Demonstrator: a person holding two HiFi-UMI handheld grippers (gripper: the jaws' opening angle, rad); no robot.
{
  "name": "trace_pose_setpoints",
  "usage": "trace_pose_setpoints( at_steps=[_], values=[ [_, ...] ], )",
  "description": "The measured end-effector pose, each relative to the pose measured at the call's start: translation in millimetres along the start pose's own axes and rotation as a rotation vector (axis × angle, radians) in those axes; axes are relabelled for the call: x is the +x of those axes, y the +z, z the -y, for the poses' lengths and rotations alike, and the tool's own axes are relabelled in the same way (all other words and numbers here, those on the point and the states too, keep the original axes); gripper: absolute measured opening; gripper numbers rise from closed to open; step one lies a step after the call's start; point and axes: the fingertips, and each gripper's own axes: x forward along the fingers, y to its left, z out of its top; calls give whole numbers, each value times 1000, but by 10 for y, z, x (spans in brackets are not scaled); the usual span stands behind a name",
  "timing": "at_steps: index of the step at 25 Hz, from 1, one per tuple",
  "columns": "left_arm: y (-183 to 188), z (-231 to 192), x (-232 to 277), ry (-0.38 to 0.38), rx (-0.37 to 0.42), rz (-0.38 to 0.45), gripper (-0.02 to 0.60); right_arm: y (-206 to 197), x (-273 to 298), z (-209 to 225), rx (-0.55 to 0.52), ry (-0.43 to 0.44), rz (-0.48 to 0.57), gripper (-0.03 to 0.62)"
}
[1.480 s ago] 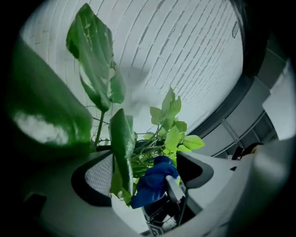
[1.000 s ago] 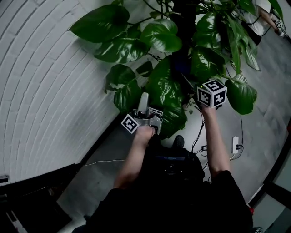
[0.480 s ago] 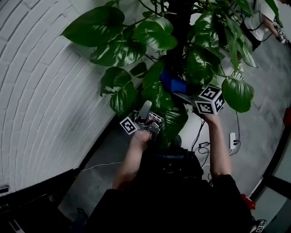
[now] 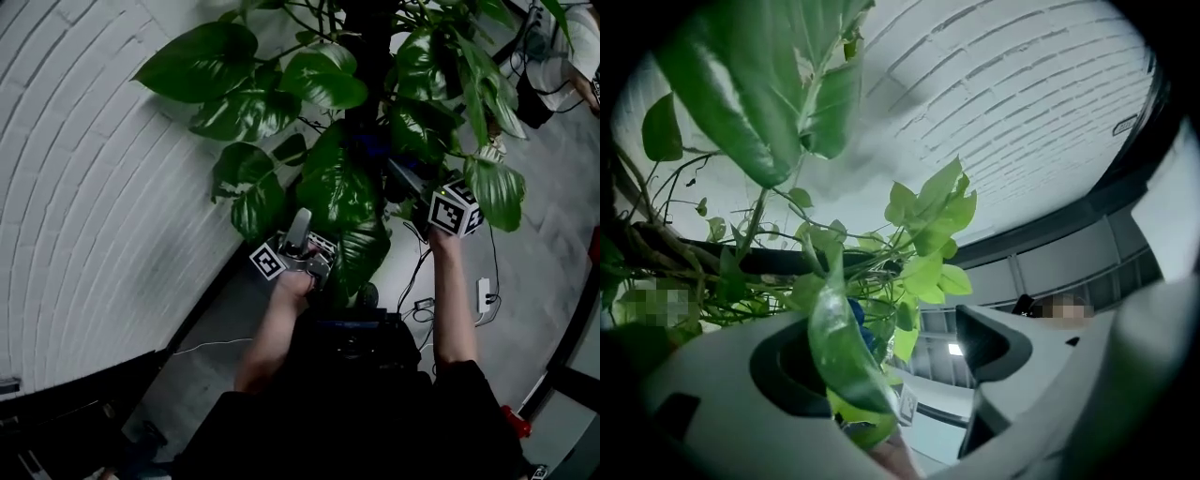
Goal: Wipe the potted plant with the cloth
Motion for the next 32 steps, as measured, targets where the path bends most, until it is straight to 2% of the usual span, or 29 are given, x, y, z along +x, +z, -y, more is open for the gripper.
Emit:
trace_pose_setpoints(
  at_steps=[4, 9, 12, 19, 24, 27, 30, 32],
  values=[
    [-65, 50, 38, -17, -5, -16, 408, -253, 214, 181, 10, -21, -93, 121],
    [-83, 111, 37, -42, -22, -24, 399, -687, 326, -57, 66, 119, -216, 121],
    [-69, 123, 11, -49, -29, -20, 396, -873, 272, -177, 106, 181, -224, 121],
    [-33, 150, -32, -54, -39, 7, 396, -970, 92, -596, 69, 303, -216, 121],
    [-30, 188, -42, -58, -40, 7, 396, -1057, -50, -837, 61, 348, -222, 121],
    [-38, 198, -34, -56, -32, 8, 396, -1089, -160, -965, 22, 378, -247, 121],
    [-31, 208, -32, -50, -17, 4, 396, -977, -325, -1076, -22, 399, -240, 121],
    [-27, 217, -28, -46, -1, -9, 396, -707, -435, -1075, -29, 376, -168, 121]
  ],
)
